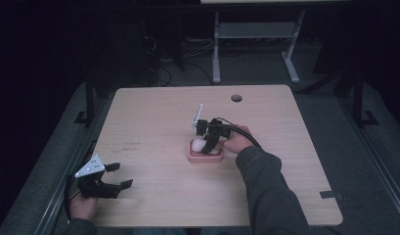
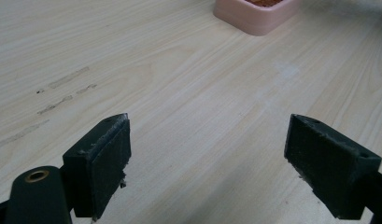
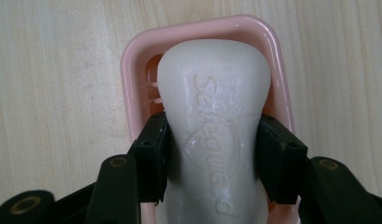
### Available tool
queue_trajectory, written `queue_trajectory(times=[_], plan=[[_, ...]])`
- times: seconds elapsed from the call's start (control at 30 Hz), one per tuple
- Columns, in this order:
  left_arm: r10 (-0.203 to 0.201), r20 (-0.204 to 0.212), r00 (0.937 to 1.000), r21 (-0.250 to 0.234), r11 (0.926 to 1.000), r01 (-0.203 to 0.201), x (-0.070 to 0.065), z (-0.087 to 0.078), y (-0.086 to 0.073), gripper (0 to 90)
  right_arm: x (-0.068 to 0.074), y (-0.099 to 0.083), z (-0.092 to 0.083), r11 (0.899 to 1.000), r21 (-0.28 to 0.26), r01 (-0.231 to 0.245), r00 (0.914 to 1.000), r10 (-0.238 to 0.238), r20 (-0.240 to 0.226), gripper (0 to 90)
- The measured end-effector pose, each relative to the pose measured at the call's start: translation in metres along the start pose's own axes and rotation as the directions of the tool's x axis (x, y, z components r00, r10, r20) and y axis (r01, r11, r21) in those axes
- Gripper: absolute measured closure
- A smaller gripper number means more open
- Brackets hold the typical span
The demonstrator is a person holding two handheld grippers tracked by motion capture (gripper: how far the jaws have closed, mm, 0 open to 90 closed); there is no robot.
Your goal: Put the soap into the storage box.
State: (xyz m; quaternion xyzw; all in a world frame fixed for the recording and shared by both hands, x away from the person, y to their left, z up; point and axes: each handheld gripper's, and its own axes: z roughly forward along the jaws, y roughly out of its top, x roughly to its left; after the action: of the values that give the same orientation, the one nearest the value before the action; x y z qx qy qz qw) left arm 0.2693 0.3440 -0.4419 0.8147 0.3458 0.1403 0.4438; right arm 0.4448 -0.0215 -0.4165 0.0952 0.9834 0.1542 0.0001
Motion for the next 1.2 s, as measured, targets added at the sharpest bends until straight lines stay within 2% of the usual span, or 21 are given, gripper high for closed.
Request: queue_trajectory(times=[0.4, 1.2], plan=[[0.002, -0.001, 1.0, -0.003, 1.0, -0.002, 0.0, -0.0002, 0.0001, 13.9, -0.0015, 0.0008, 0.0083, 1.0, 0.016, -0.002, 1.0, 0.002, 0.002, 48.6], [0.002, 0.001, 1.0, 0.003, 1.0, -0.002, -0.0003, 0.0003, 0.0004, 13.9, -0.0001, 0.0004, 0.0089, 1.0, 0.008, -0.003, 1.0, 0.003, 0.007, 47.4]])
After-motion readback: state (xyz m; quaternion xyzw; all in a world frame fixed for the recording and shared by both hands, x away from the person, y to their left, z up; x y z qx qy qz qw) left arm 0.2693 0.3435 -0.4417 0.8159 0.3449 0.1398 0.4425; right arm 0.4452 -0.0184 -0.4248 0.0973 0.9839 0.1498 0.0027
